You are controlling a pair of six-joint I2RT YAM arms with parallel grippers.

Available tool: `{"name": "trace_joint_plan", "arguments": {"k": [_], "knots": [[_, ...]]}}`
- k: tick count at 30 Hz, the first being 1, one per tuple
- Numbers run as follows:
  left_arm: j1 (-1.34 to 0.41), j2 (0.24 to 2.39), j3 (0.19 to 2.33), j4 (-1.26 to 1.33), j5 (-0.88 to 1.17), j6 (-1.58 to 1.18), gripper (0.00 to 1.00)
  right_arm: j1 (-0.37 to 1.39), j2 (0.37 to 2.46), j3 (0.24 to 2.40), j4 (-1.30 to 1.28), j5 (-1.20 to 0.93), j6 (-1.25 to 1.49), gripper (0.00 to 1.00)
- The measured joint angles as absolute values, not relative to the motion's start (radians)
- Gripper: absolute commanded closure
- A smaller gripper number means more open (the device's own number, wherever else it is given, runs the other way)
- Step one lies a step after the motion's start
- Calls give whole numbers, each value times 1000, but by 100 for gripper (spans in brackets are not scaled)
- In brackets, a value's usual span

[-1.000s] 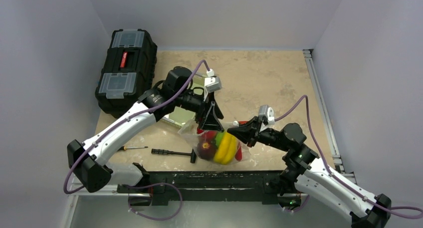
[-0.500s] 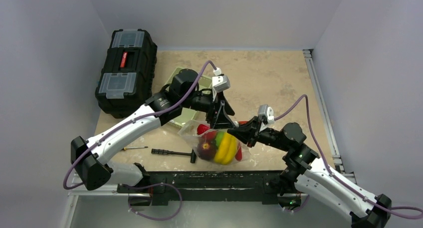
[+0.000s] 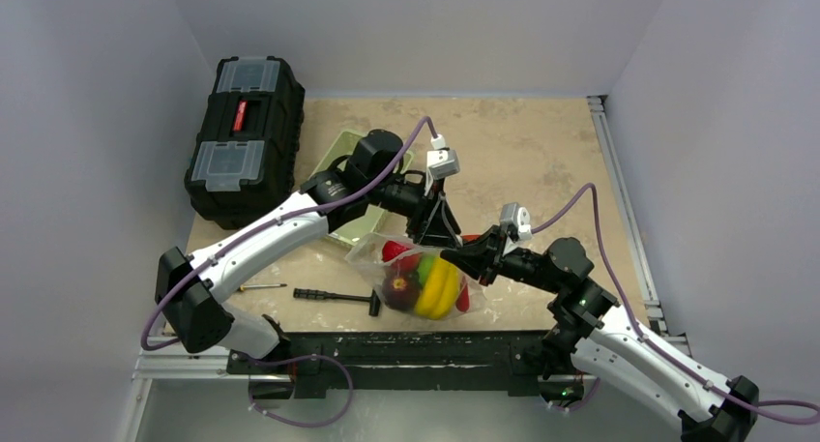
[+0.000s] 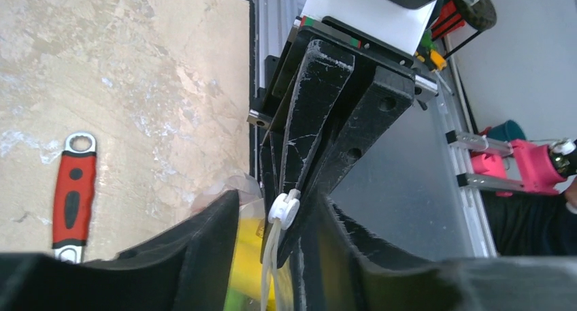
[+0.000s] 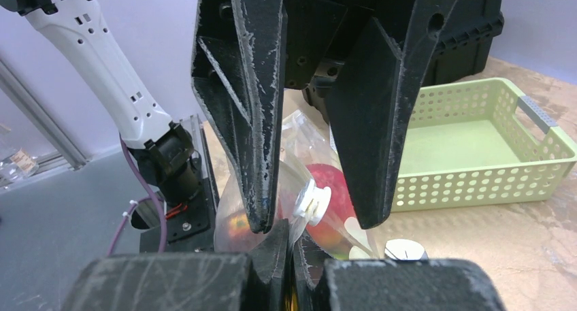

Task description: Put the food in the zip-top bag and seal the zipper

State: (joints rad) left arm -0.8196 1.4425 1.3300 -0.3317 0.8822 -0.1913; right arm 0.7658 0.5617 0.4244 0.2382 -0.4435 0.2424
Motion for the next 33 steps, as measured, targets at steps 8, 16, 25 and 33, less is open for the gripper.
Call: {"name": "trace_joint_plan", "arguments": {"k": [8, 16, 25, 33], "knots": [[-818, 1444, 1332, -360, 894, -173, 84, 766, 563, 425, 237, -441, 250, 100], [-814, 1406, 1309, -361, 879, -169, 100, 766, 576, 439, 228, -412, 280, 100], [-806, 1359, 1256, -323, 860, -172, 100, 766, 566, 460, 193, -329, 337, 100], [-792, 1356, 1245, -311, 851, -173, 100, 766, 560, 460, 207, -323, 395, 100]]}}
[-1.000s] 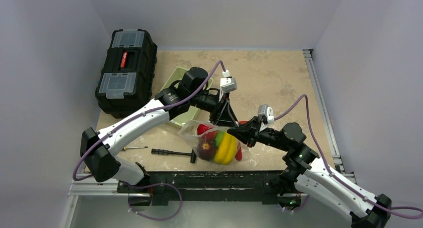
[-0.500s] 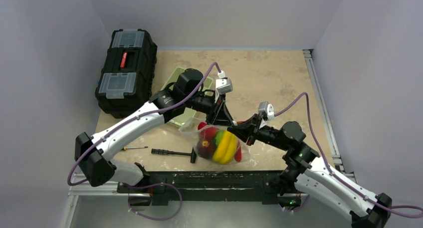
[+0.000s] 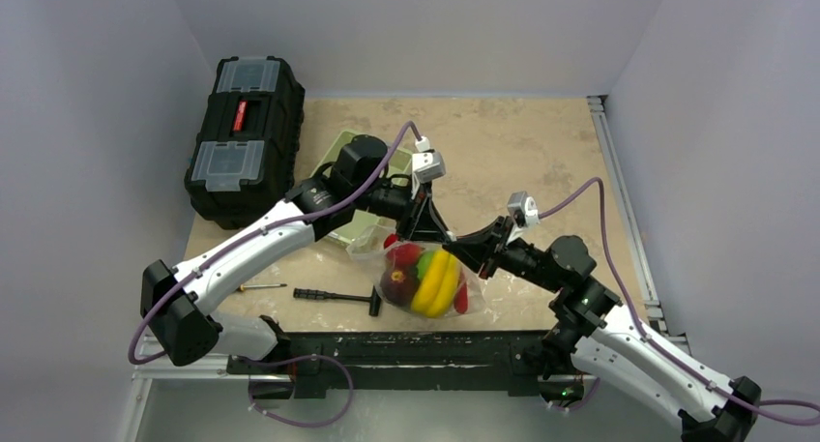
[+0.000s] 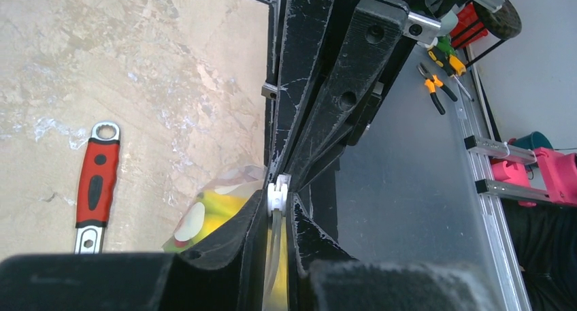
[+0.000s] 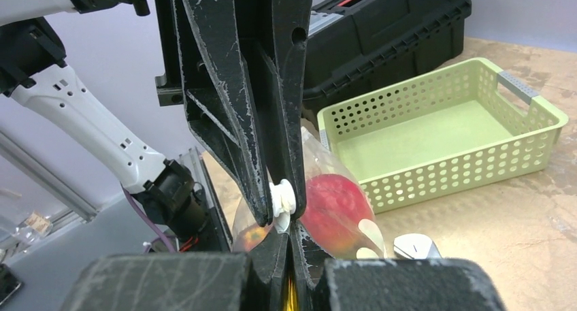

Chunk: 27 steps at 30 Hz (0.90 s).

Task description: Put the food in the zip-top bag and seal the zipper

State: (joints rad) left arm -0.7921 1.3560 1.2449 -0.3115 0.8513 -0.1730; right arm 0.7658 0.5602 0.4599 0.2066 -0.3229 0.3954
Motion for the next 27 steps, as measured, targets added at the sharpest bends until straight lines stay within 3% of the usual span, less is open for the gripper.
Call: {"name": "trace_joint_plan", "arguments": {"k": [2, 5, 8, 13, 23, 27], "knots": [[-788, 1356, 1245, -310, 848, -174, 99, 766, 564, 460, 212, -323, 401, 100], [-783, 1356, 1245, -308, 843, -183, 72, 766, 562, 460, 214, -324, 400, 100], [-780, 1354, 1245, -327, 829, -187, 56, 766, 560, 460, 216, -335, 395, 100], [-778, 1352, 1245, -387, 803, -167, 50, 766, 542, 460, 216, -358, 383, 100], [-733, 1329, 1204, -437, 867, -136, 66, 766, 527, 460, 215, -404, 353, 100], [-731, 1329, 1204, -441, 890, -133, 96, 766, 527, 460, 214, -411, 347, 100]]}}
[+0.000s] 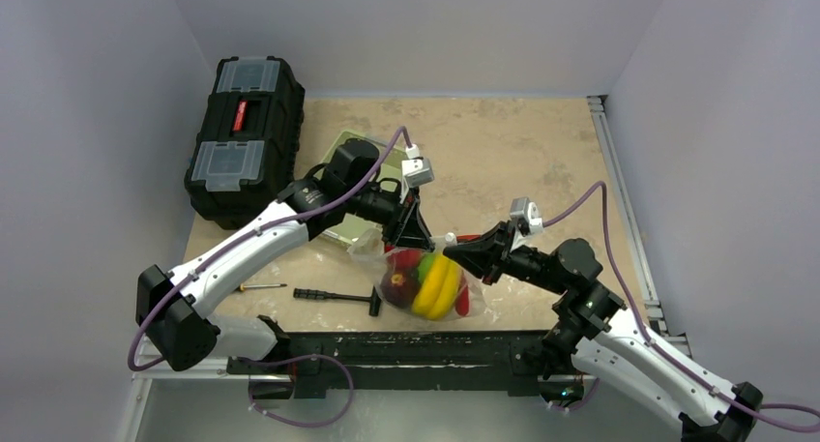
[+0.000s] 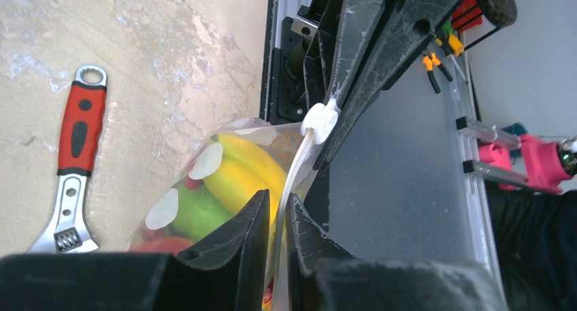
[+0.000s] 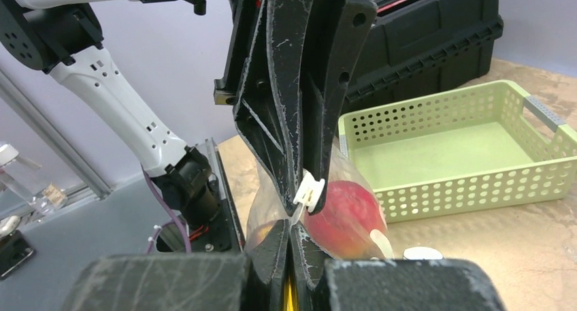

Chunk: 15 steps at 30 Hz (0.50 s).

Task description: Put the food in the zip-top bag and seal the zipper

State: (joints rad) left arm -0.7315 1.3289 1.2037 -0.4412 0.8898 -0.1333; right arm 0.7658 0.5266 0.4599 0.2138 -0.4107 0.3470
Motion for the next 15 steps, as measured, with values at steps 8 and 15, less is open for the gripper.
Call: {"name": "trace_joint_plan", "arguments": {"k": [8, 15], "knots": [[-731, 1319, 1204, -461, 869, -121, 100, 766, 618, 638, -5, -374, 362, 55], [-728, 1261, 1204, -460, 824, -138, 100, 766, 776, 1023, -394, -244, 372, 47]]}}
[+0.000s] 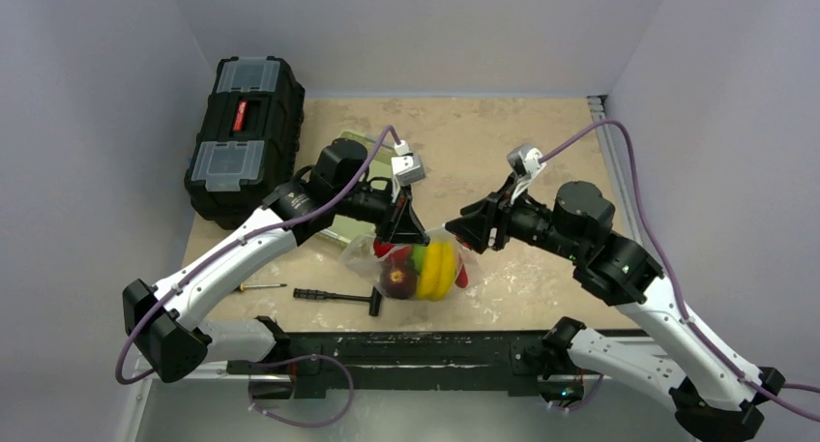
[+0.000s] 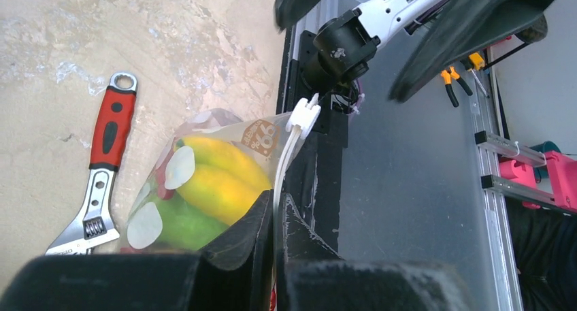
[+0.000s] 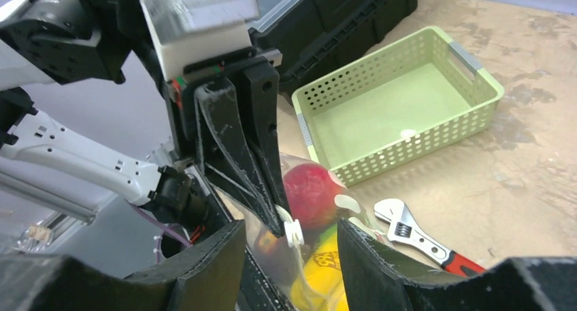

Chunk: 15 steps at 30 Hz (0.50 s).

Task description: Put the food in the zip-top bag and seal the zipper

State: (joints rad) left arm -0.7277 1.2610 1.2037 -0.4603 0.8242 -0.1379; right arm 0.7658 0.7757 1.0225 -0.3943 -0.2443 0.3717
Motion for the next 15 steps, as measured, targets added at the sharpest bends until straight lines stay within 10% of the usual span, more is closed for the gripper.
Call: {"name": "trace_joint_plan", "arguments": {"k": [15], "knots": [[-728, 1245, 1179, -466, 803, -148, 100, 735, 992, 1232, -654, -395, 335, 48]]}}
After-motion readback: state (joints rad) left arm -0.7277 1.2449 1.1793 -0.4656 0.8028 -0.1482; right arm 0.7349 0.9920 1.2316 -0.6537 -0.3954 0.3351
